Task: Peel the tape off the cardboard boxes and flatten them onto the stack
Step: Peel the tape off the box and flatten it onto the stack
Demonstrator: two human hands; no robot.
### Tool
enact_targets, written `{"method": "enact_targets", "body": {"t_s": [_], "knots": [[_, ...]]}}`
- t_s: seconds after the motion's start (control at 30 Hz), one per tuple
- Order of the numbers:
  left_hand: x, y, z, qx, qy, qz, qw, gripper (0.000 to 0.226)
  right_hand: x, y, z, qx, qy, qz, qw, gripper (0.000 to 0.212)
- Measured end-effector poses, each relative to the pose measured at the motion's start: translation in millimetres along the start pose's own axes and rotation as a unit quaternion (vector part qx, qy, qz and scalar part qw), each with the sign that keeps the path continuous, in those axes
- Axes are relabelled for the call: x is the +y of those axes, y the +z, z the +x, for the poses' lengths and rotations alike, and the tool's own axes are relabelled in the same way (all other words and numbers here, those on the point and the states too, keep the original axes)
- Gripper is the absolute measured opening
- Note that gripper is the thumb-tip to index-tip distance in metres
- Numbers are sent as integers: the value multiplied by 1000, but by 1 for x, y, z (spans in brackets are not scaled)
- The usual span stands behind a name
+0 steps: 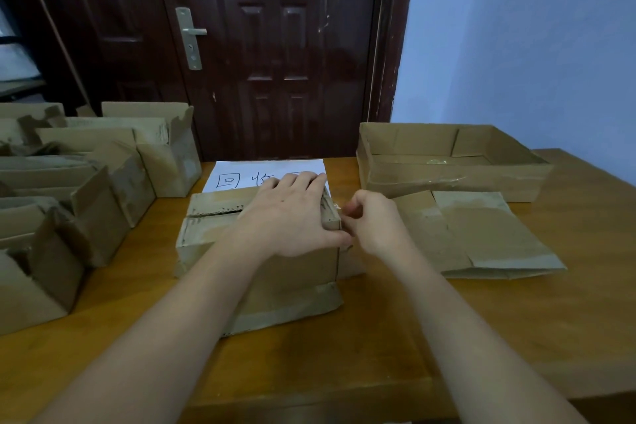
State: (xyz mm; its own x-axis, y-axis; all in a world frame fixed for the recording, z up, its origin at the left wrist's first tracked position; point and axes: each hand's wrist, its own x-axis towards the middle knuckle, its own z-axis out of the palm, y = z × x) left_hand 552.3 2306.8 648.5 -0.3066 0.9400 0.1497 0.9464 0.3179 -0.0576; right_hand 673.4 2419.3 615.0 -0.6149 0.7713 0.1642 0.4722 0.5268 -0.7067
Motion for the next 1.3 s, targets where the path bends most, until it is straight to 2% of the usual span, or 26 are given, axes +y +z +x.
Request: {"method": "enact_targets", "body": {"t_s": [0.1,0.13,0.23,0.3,0.4,0.5,0.63,0.7,0.77,0.87,1.0,1.13,1.23,1.3], "knots": [[-1,0,-1,-3,5,-2,1000,121,6,5,6,-7,7,-188,982,22],[-1,0,-1,-5,5,-2,1000,122,11,5,8,9,-3,-212,977,26],[-2,1,1,-4,6,0,1000,121,21,-1,13,67,-24,-168,983,41],[-2,2,2,-1,7,2,1000,120,23,-11,21,96,-32,-135,986,44],[-2,3,3,1,10,4,1000,120,19,-31,42,134,-48,-87,986,35],[-3,4,3,4,11,1,1000,118,19,-49,67,162,-52,-56,984,12],[-4,6,3,8,9,-4,1000,118,25,-64,99,180,-53,-61,980,24],[-4,7,3,7,6,-11,1000,119,27,-65,113,174,-38,-65,982,22],[-4,7,3,6,5,-16,1000,119,31,-62,123,161,-10,-114,980,13],[-5,7,4,7,6,-23,1000,118,39,-57,131,131,32,-193,972,23],[-5,8,3,14,4,-27,1000,118,43,-57,134,122,36,-207,970,36],[-6,8,5,10,7,-30,999,118,38,-56,123,115,-55,-198,972,30],[-6,6,5,11,7,-40,999,121,21,-53,105,66,-160,-204,964,33],[-5,1,3,2,-2,-60,998,118,7,-51,89,12,-192,-210,959,38]]}}
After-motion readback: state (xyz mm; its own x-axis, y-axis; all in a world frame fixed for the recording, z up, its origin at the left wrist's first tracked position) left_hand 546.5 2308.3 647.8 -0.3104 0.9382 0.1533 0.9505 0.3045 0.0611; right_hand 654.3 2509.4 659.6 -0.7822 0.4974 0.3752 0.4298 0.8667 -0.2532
